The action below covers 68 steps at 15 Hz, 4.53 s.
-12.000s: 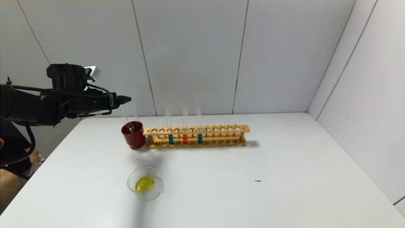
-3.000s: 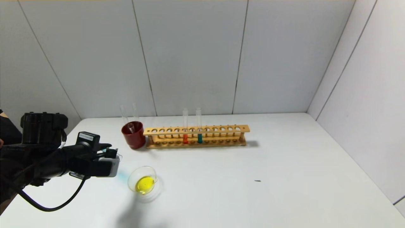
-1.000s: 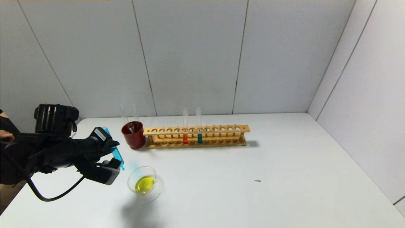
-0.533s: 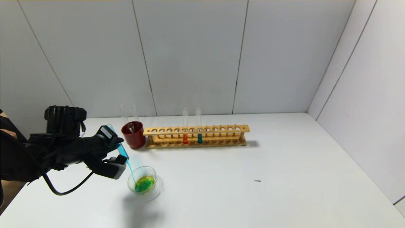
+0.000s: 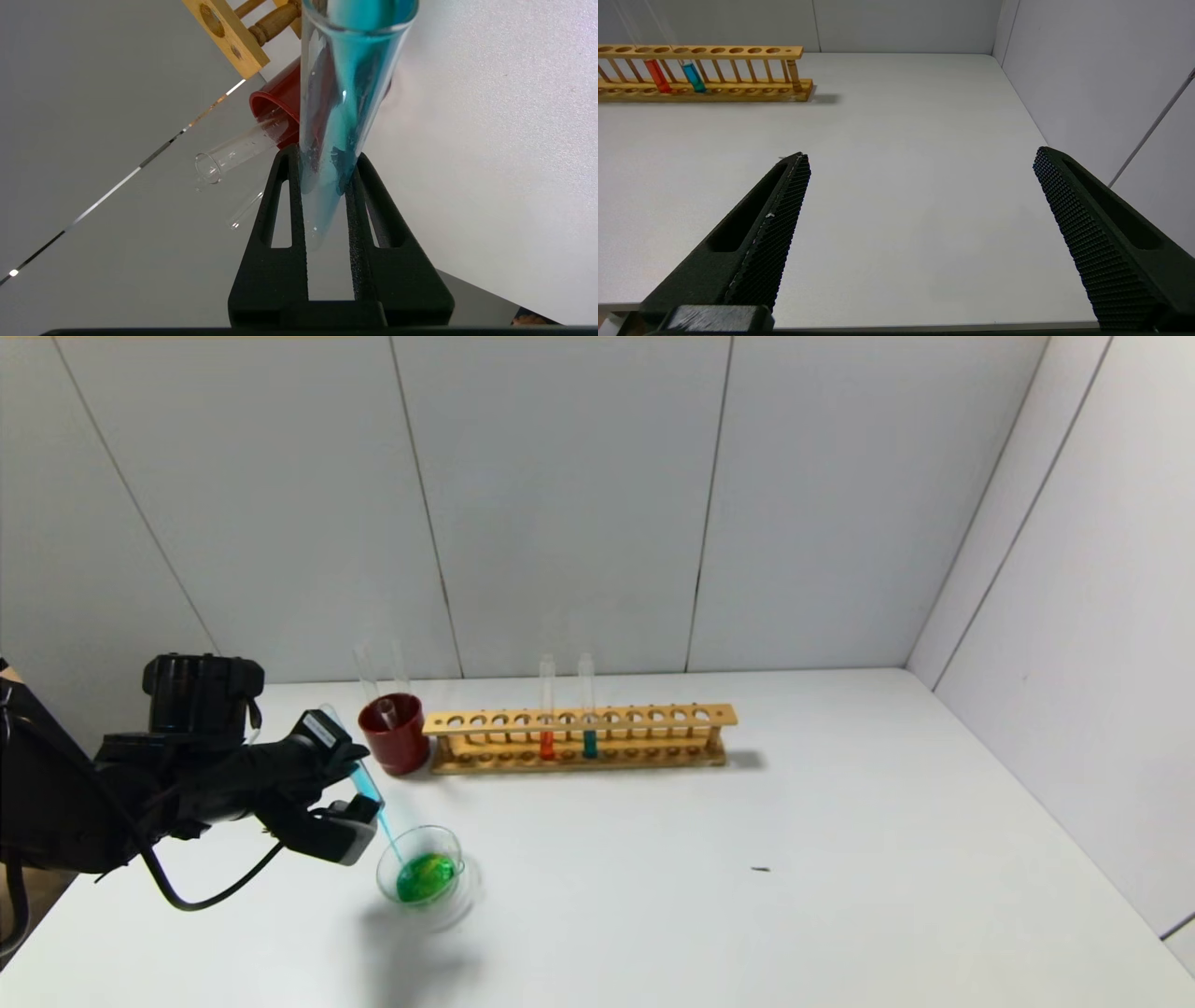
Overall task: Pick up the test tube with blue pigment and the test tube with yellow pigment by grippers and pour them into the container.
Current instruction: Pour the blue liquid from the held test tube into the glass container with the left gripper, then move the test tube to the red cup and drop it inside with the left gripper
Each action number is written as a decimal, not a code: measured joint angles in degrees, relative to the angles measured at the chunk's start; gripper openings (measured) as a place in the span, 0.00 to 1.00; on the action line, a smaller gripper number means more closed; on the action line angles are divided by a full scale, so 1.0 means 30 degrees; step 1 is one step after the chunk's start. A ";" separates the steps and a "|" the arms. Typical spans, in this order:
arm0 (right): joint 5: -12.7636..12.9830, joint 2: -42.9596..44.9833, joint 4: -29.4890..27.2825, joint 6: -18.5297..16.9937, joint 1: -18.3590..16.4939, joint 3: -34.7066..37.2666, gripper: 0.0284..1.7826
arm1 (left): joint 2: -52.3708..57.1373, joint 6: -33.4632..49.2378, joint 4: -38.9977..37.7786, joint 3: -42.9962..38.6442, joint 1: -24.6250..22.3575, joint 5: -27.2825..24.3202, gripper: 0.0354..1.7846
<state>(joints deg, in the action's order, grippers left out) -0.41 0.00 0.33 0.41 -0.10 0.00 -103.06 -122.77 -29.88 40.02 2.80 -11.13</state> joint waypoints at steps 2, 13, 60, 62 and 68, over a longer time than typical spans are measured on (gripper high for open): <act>0.0000 0.0000 0.0000 0.0000 0.0000 0.0000 0.98 | 0.0028 -0.0061 0.0049 0.0081 0.0276 0.0028 0.15; 0.0000 0.0000 0.0000 0.0000 0.0000 0.0000 0.98 | 0.0825 -0.2930 0.0524 0.0045 0.0435 0.0727 0.15; 0.0000 0.0000 0.0000 0.0000 0.0000 0.0000 0.98 | 0.1361 3.8031 -0.5693 0.1434 -0.0154 0.4104 0.15; 0.0000 0.0000 0.0000 0.0000 0.0000 0.0000 0.98 | -0.0240 3.8620 -0.8139 0.1613 -0.0366 0.4068 0.15; 0.0000 0.0000 0.0000 -0.0004 0.0000 0.0000 0.98 | -0.3235 4.0152 -0.9874 0.2487 -0.0378 0.3864 0.15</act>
<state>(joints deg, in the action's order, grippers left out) -0.41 0.00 0.33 0.40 -0.10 0.00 -112.76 -2.32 -59.50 47.48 1.67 0.46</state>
